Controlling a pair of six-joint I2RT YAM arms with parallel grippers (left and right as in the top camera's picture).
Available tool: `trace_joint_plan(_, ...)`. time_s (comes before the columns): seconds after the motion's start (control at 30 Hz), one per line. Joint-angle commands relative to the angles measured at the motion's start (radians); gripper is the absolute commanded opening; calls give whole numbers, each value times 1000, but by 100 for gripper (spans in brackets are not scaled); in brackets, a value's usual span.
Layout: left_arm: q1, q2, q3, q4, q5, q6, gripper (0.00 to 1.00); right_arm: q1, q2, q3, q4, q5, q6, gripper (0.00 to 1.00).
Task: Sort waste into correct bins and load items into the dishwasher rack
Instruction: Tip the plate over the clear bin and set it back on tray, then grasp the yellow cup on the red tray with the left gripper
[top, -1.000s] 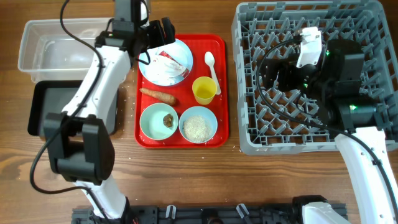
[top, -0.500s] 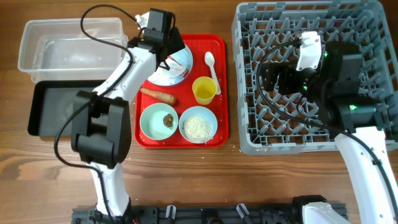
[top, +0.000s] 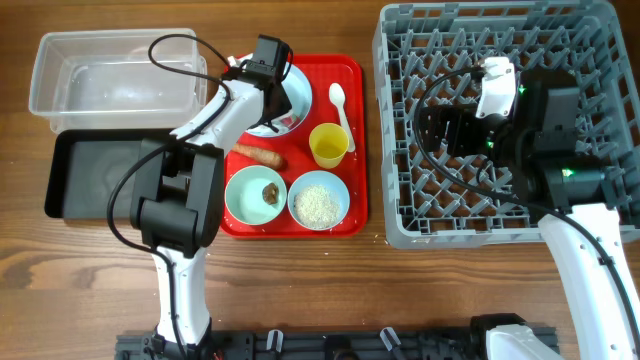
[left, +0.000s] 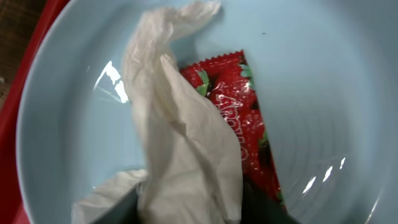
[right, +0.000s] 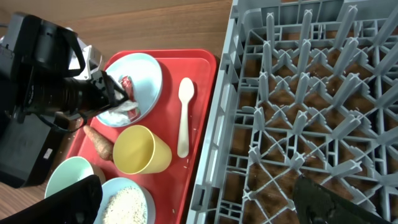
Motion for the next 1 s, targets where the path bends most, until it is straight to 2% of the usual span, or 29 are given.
trace_joint_plan(0.0,-1,24,0,13,6,11,4,2,0,14,-6,9,20,100)
trace_joint_plan(0.17,66,-177,235,-93,5,113,4,2,0,14,-6,9,20,100)
trace_joint_plan(0.27,185,-304,251,-100,-17,116,4,2,0,14,-9,9,20,100)
trace_joint_plan(0.37,351,-266,234,-106,-16,116,4,2,0,14,-9,9,20,100)
trace_joint_plan(0.47,433,-158,226,-72,-17,220,6,2,0,14,-9,9,20,100)
trace_joint_plan(0.5,450,-129,226,-63,-16,222,27,2,0,14,-9,9,20,100)
trace_joint_plan(0.53,464,-103,226,-60,-16,222,90,2,0,14,-9,9,20,100)
trace_joint_plan(0.57,466,-99,227,-53,-13,247,100,2,0,14,-9,9,20,100)
trace_joint_plan(0.63,456,-126,253,-57,6,360,100,2,0,14,-8,9,19,100)
trace_joint_plan(0.7,445,-164,280,-76,25,420,100,2,0,14,-9,9,16,100)
trace_joint_plan(0.8,403,-248,306,-155,282,567,100,2,0,14,-9,9,16,100)
trace_joint_plan(0.87,314,-261,305,-295,385,588,94,2,0,14,-9,9,16,100)
trace_joint_plan(0.9,247,-251,304,-388,386,587,88,2,0,14,-11,9,16,99)
trace_joint_plan(0.97,137,-231,298,-503,388,588,82,2,0,14,-16,9,16,100)
